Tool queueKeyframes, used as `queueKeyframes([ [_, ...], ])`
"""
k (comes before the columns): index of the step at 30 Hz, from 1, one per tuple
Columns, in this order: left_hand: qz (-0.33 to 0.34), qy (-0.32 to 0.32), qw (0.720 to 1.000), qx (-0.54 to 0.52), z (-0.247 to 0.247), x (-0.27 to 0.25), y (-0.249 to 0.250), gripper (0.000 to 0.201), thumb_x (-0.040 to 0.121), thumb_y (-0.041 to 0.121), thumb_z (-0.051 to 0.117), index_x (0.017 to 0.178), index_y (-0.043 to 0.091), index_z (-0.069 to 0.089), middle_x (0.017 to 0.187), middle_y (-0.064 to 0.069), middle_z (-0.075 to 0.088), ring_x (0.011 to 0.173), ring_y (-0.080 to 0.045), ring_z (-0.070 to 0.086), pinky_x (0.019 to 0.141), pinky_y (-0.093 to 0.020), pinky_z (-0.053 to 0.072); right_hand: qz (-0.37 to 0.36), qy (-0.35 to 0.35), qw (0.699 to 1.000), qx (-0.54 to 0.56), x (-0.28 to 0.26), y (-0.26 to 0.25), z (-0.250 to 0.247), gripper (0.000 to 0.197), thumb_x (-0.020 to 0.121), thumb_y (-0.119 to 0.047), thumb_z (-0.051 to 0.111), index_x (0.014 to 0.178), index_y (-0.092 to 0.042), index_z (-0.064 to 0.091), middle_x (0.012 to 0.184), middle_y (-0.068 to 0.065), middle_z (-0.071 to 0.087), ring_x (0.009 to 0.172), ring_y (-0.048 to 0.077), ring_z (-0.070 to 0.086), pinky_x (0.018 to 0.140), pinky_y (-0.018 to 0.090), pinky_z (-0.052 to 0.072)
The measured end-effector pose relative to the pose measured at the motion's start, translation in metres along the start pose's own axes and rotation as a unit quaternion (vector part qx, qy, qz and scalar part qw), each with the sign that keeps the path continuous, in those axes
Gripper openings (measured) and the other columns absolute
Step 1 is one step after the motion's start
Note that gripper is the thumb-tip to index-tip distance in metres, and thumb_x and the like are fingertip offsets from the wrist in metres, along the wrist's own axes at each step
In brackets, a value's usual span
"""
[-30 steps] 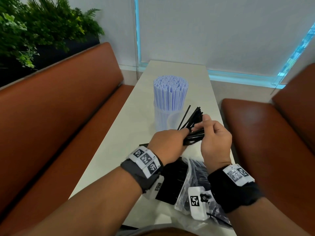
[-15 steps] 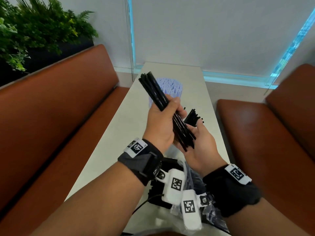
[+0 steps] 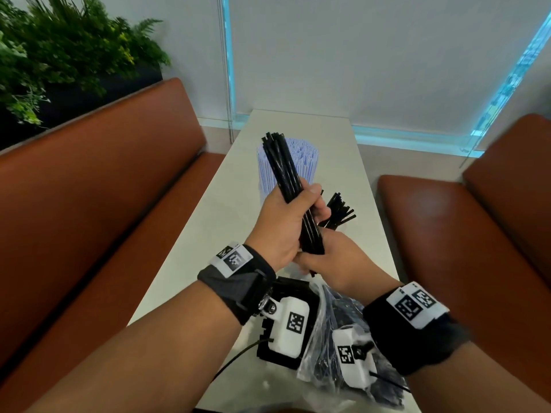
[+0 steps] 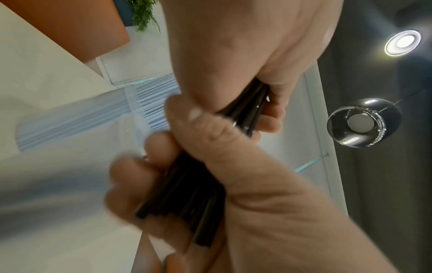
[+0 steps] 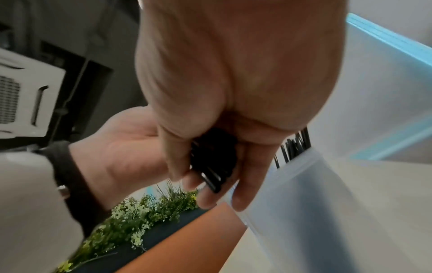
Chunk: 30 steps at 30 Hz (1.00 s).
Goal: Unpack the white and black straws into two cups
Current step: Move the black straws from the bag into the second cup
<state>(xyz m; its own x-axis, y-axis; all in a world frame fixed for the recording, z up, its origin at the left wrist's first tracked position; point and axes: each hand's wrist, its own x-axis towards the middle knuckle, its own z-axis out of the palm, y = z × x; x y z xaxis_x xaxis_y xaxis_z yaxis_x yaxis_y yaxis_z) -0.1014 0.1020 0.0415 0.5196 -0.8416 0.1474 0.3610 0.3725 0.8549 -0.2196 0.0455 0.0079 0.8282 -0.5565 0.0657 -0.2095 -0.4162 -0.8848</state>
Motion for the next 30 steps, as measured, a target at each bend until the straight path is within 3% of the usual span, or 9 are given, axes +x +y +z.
queueKeyframes([
  [4,-0.002,0.031,0.998,-0.050,-0.013,0.011,0.018,0.022,0.094,0.010,0.065,0.076,0.023,0.064,0.068,-0.002,0.059,0.060,-0.018,0.060,0.070,-0.036,0.057,0.061,0.005,0.997,-0.046,-0.005,0.015,0.001,0.016,0.093,-0.033,0.058,0.084,-0.020,0.055,0.062,-0.003,0.060,0.055,0.013,0.063,0.065,0.045,0.060],
  [8,0.003,0.075,0.994,-0.081,-0.013,0.013,0.018,0.013,0.096,0.013,0.065,0.087,0.019,0.060,0.064,0.001,0.053,0.055,-0.013,0.054,0.065,-0.032,0.056,0.078,0.024,0.996,-0.042,-0.007,0.018,0.009,0.038,0.081,-0.053,0.070,0.074,-0.021,0.049,0.058,-0.008,0.050,0.049,0.011,0.055,0.052,0.034,0.058],
  [13,-0.008,0.005,0.999,-0.046,-0.011,0.008,0.016,0.019,0.099,0.010,0.061,0.082,0.018,0.061,0.068,-0.001,0.057,0.060,-0.016,0.060,0.078,-0.040,0.057,0.095,0.098,0.988,-0.075,-0.005,0.022,0.007,0.037,0.082,-0.045,0.071,0.071,-0.018,0.049,0.055,-0.007,0.052,0.049,0.010,0.048,0.058,0.043,0.052],
  [16,0.052,0.022,0.998,-0.002,-0.010,0.019,0.033,0.015,0.097,0.012,0.062,0.083,0.019,0.059,0.065,0.000,0.057,0.058,-0.016,0.059,0.074,-0.042,0.056,0.067,0.120,0.981,-0.134,-0.001,0.021,0.001,0.030,0.078,-0.051,0.070,0.094,-0.027,0.062,0.076,-0.010,0.060,0.061,0.005,0.055,0.063,0.036,0.051],
  [18,0.121,0.073,0.990,0.026,-0.012,0.034,0.048,0.013,0.095,0.015,0.063,0.083,0.019,0.057,0.062,0.001,0.056,0.056,-0.016,0.058,0.070,-0.041,0.055,0.044,0.117,0.962,-0.242,0.002,0.026,-0.007,0.041,0.080,-0.048,0.072,0.117,-0.037,0.057,0.104,-0.017,0.054,0.074,0.005,0.058,0.068,0.030,0.049],
  [21,0.194,0.127,0.968,0.092,-0.010,0.051,0.055,0.014,0.093,0.022,0.064,0.086,0.019,0.053,0.060,0.003,0.058,0.059,-0.020,0.059,0.069,-0.041,0.054,0.059,0.073,0.931,-0.352,0.010,0.040,-0.015,0.053,0.088,-0.042,0.068,0.137,-0.036,0.048,0.131,-0.013,0.045,0.072,0.009,0.059,0.069,0.030,0.048],
  [25,0.187,0.138,0.950,0.207,0.002,0.062,0.018,0.015,0.094,0.032,0.063,0.084,0.026,0.054,0.063,0.006,0.064,0.064,-0.014,0.064,0.071,-0.030,0.053,0.108,-0.024,0.917,-0.382,0.029,0.053,-0.012,0.026,0.097,-0.046,0.055,0.116,-0.029,0.059,0.113,-0.006,0.054,0.097,0.019,0.061,0.079,0.035,0.048],
  [27,0.166,0.139,0.947,0.237,0.001,0.069,-0.004,0.017,0.095,0.035,0.062,0.084,0.024,0.054,0.064,0.009,0.065,0.065,-0.009,0.063,0.072,-0.027,0.049,0.088,-0.033,0.915,-0.393,0.034,0.057,-0.011,0.020,0.102,-0.044,0.048,0.097,-0.026,0.055,0.095,-0.006,0.051,0.092,0.020,0.060,0.075,0.033,0.045],
  [30,0.138,0.130,0.936,0.298,-0.010,0.078,-0.026,0.018,0.096,0.035,0.062,0.083,0.025,0.052,0.065,0.017,0.063,0.064,-0.004,0.063,0.065,-0.019,0.045,0.069,-0.014,0.922,-0.381,0.034,0.064,-0.010,0.023,0.103,-0.044,0.048,0.086,-0.027,0.047,0.085,-0.009,0.044,0.075,0.015,0.053,0.066,0.031,0.037],
])
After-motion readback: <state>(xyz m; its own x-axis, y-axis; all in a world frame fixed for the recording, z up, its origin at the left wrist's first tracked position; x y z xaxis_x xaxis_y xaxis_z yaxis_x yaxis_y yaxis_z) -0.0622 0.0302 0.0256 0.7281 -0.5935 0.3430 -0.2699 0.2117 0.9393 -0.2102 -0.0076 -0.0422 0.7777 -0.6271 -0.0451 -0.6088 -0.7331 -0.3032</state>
